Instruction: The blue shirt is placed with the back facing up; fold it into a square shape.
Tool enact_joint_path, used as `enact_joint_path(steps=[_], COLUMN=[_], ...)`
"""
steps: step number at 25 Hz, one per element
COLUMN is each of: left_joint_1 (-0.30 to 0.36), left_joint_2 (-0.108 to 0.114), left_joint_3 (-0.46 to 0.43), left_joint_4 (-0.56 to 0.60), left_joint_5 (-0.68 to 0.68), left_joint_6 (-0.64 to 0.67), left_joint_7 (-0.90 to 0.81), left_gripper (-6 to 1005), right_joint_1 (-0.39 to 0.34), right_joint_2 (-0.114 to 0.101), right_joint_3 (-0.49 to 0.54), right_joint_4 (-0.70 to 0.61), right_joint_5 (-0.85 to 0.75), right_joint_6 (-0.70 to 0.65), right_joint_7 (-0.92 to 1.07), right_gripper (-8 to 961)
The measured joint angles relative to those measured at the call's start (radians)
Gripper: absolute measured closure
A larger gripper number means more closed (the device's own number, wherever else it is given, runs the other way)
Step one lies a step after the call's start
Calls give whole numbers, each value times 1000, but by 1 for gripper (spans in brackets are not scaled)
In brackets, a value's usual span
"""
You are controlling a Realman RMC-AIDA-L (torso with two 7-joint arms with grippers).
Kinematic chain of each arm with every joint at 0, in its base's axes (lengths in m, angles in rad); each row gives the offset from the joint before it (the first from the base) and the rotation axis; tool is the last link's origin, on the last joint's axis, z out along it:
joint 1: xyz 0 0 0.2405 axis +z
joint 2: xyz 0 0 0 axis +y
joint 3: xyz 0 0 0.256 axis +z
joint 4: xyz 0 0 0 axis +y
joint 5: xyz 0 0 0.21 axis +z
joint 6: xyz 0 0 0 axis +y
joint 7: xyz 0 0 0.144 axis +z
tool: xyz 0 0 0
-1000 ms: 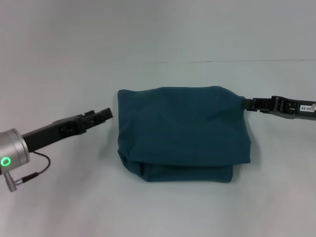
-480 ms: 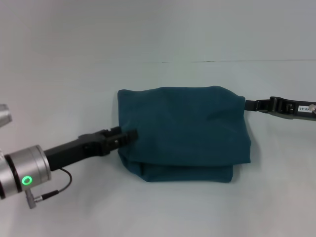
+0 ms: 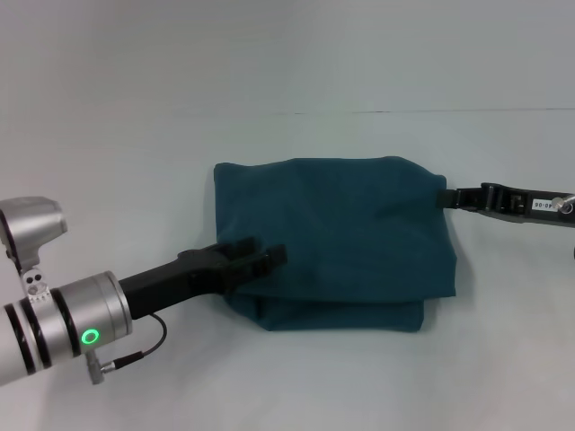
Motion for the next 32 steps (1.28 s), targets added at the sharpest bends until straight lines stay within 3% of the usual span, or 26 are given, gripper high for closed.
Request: enact_joint_path(steps=[11,21,26,32], left_joint_1=[-29,-109,-98,-51], left_joint_2=[-3,-8,-7,-3], left_joint_3=[0,14,78,134], left_joint_4=[-43,-208,-212,-141], left_joint_5=[-76,-79,-74,-26], left_joint_6=[-24,-209,-236,-174], left_joint_7=[75,205,198,133], left_gripper=[265,265,265,264], right_joint_1=[4,-3,-8,-9], right_joint_2=[7,12,12,9], right_joint_3=[1,1,1,1], right_joint_4=[0,0,0,0], right_joint_5=[0,0,0,0], right_joint_6=[0,1,0,-1], right_joint_7=[0,-2,0,3], right_gripper=[915,905,900,894])
